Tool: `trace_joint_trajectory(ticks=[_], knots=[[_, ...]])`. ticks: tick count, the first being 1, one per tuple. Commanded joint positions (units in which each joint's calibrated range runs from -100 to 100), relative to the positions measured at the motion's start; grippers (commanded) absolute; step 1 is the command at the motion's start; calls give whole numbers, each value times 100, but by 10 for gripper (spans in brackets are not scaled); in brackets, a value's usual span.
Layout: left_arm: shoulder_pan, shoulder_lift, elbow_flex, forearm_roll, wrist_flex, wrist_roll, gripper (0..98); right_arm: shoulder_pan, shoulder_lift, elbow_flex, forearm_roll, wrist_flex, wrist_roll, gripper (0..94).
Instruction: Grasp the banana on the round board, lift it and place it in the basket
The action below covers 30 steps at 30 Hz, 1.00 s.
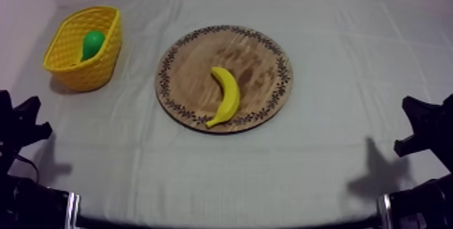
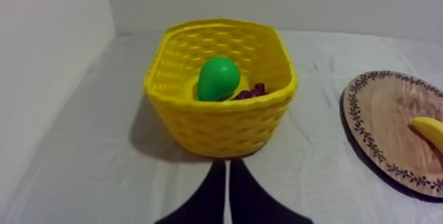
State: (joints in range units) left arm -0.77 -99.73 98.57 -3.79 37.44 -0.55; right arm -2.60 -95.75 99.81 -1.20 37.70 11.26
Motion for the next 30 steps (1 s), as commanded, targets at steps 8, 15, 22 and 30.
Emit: trace_joint_trajectory(ticks=[8,15,22,30], knots=[[-130,-10,32,176,-25,268,1,0,0,-3,1,-4,0,3],[-130,-10,32,176,-25,252,0,0,0,-3,1,-4,0,3],[-130,-10,11,176,-25,256,0,0,0,-3,1,-4,0,3],[-91,462,-314,86,-35,247,0,0,0,-3,1,-4,0,3]])
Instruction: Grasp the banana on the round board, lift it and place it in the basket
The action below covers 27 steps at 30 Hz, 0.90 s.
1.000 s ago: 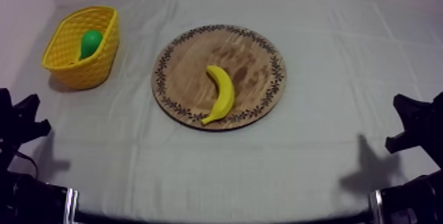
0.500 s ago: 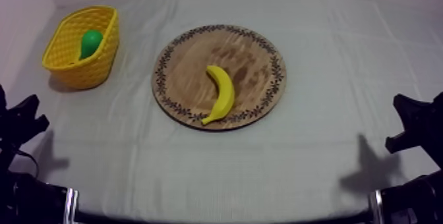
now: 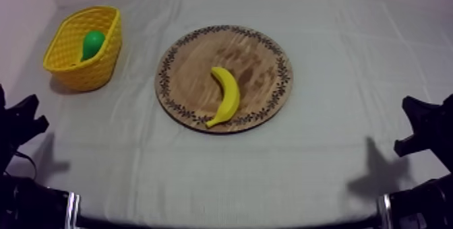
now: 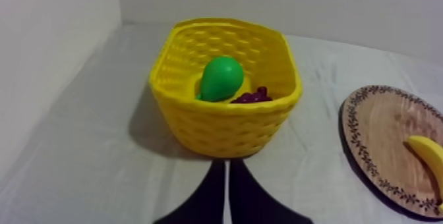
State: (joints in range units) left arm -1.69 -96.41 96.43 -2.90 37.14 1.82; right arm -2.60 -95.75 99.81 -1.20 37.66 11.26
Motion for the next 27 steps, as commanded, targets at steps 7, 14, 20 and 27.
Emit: trace_joint_trajectory(ticks=[7,14,20,27], knots=[[66,1178,-1254,-28,-6,151,0,0,0,-3,1,0,0,3],[138,2575,-2832,-31,231,196,0,0,0,-3,1,0,0,3],[161,3875,-4578,-34,929,246,0,0,0,-3,1,0,0,3],[231,5272,-6777,-43,1850,359,0,0,0,-3,1,0,0,3]])
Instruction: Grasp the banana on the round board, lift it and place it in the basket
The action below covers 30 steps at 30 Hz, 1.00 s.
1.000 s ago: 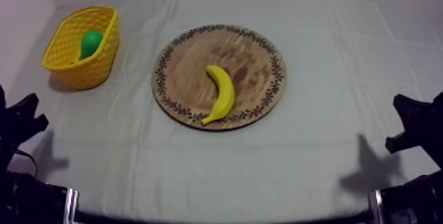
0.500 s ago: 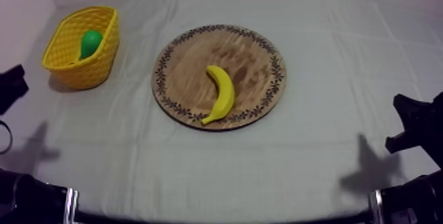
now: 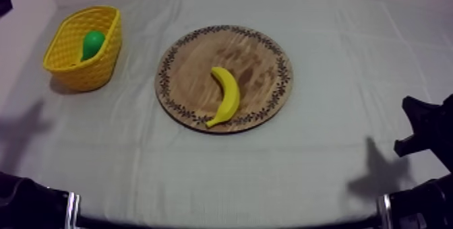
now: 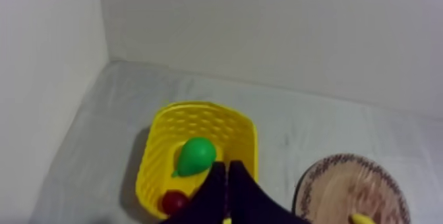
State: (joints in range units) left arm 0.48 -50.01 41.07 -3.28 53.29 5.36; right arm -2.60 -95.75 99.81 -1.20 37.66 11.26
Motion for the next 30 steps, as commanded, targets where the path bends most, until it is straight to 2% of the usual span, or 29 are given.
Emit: trace_joint_trajectory(ticks=[1,6,13,20,30], knots=[[38,825,-1548,-7,363,12,0,0,0,-3,1,0,0,3],[238,1666,-2860,-111,836,59,0,0,0,-3,1,0,0,3],[702,2456,-3962,-326,1094,131,0,0,0,-3,1,0,0,3],[1317,2905,-4496,-457,1369,261,0,0,0,-3,1,0,0,3],[2381,3460,-4834,-662,2018,686,0,0,0,-3,1,0,0,3]])
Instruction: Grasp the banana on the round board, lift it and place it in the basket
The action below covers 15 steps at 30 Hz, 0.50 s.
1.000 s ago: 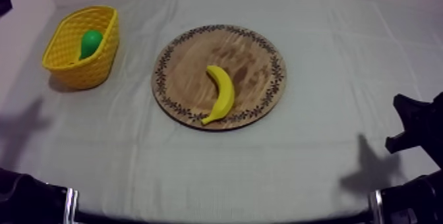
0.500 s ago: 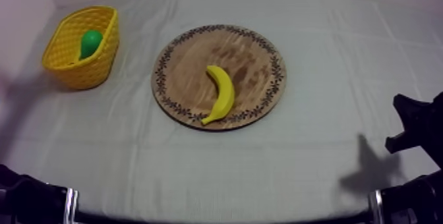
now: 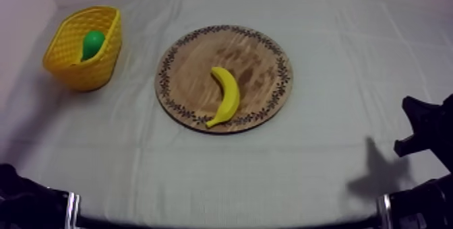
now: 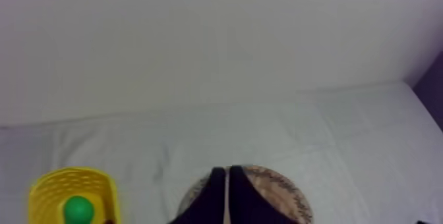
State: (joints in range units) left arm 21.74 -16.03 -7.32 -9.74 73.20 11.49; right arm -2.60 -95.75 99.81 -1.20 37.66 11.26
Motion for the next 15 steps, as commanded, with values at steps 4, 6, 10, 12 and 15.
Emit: trace_joint_trajectory(ticks=[4,6,10,12,15], knots=[[556,385,31,-60,116,239,0,0,0,-3,1,0,0,3],[674,557,6,-66,140,310,0,0,0,-3,1,0,0,3],[894,891,-77,-86,157,436,0,0,0,-3,1,0,0,3],[1000,1070,-133,-117,181,495,0,0,0,-3,1,0,0,3],[1152,1377,-239,-171,293,576,0,0,0,-3,1,0,0,3]])
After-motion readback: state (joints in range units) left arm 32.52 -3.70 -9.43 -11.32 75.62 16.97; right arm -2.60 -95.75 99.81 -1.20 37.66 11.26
